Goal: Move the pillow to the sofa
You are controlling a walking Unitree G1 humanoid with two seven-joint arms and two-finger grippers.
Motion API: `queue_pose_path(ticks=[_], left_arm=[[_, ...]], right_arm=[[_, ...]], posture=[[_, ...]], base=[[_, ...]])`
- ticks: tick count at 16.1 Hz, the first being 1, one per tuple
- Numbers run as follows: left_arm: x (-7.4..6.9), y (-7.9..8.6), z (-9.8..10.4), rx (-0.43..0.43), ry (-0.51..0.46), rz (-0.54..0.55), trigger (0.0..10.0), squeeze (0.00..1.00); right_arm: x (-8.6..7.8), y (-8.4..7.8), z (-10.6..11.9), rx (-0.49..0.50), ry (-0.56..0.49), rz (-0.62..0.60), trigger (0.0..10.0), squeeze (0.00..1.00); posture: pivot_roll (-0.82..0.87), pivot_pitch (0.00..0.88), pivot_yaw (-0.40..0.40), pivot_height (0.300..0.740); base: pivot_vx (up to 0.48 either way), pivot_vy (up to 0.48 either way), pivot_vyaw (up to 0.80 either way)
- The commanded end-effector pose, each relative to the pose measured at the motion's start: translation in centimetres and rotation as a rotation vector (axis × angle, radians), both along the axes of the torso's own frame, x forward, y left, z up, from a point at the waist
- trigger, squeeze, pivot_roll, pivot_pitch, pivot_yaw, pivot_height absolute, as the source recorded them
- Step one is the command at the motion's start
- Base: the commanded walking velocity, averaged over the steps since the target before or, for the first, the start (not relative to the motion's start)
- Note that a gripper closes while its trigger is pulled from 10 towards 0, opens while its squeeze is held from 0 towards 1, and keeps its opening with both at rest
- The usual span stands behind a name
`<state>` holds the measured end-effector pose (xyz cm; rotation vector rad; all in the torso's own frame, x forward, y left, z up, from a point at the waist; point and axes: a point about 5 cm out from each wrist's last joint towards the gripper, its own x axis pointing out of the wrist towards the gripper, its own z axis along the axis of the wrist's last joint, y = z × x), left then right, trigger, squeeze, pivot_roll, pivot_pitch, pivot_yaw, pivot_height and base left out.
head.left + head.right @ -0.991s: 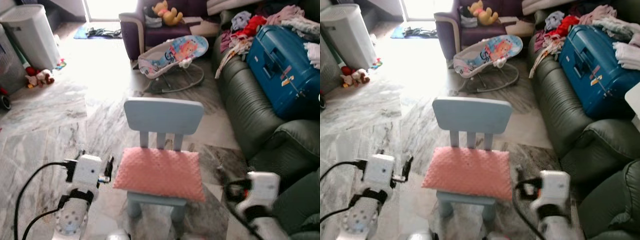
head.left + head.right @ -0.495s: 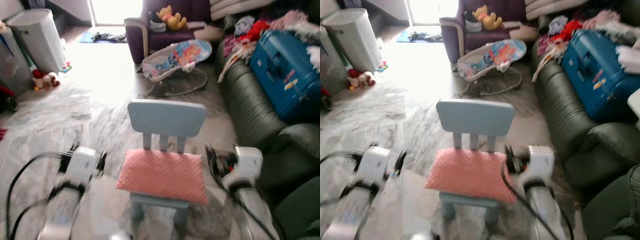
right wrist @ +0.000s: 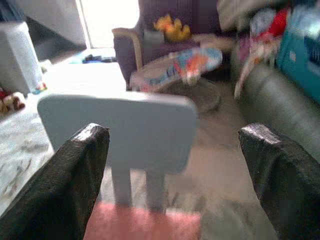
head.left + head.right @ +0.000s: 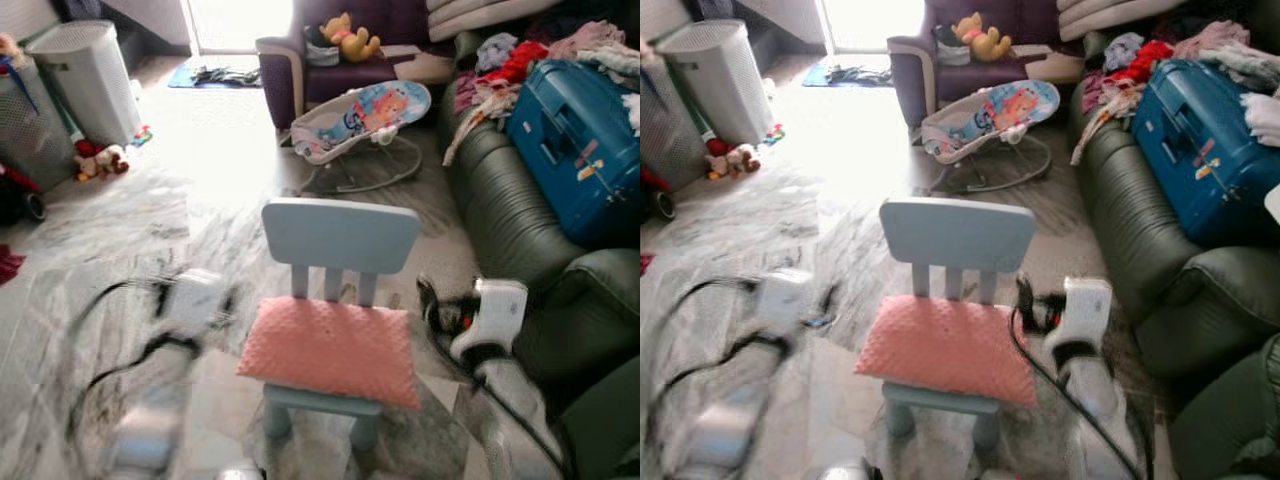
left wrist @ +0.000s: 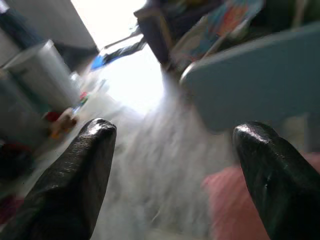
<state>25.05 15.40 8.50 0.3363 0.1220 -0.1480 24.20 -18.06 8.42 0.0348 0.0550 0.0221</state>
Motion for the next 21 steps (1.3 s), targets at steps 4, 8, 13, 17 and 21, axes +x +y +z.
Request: queue_pose_path(ticks=[4, 8, 13, 17, 21], left_arm=[[0.1, -0.1, -0.3, 0.051, -0.011, -0.054, 10.0, 0.00], [0.7, 1.0, -0.8, 0.111, -0.001, -0.033, 10.0, 0.00], [0.8, -0.5, 0.1, 0.061, -0.031, -0.082, 10.0, 0.00], [-0.3, -0.6, -0.6, 0.053, 0.002, -0.051, 10.0, 0.00], [-1.2, -0.5, -1.3, 0.032, 0.035, -0.003, 10.0, 0.00]], right_arm=[[-0.8, -1.9, -0.7, 0.020, 0.006, -0.121, 10.0, 0.00], [-0.9, -0.5, -1.4, 0.036, 0.011, -0.118, 10.0, 0.00], [-2.3, -0.1, -1.3, 0.053, 0.010, -0.153, 10.0, 0.00], [-3.7, -1.4, -1.2, 0.019, 0.033, -0.165, 10.0, 0.00], [-3.5, -1.2, -1.5, 0.017, 0.061, -0.132, 10.0, 0.00]], posture=[[-0.02, 0.000, 0.039, 0.740], [0.01, 0.000, 0.055, 0.740], [-0.03, 0.000, 0.079, 0.740], [-0.05, 0.000, 0.043, 0.740], [-0.04, 0.000, 0.013, 0.740]], base=[[0.000, 0.000, 0.00], [0.000, 0.000, 0.00], [0.000, 0.000, 0.00], [0.000, 0.000, 0.00], [0.000, 0.000, 0.00]])
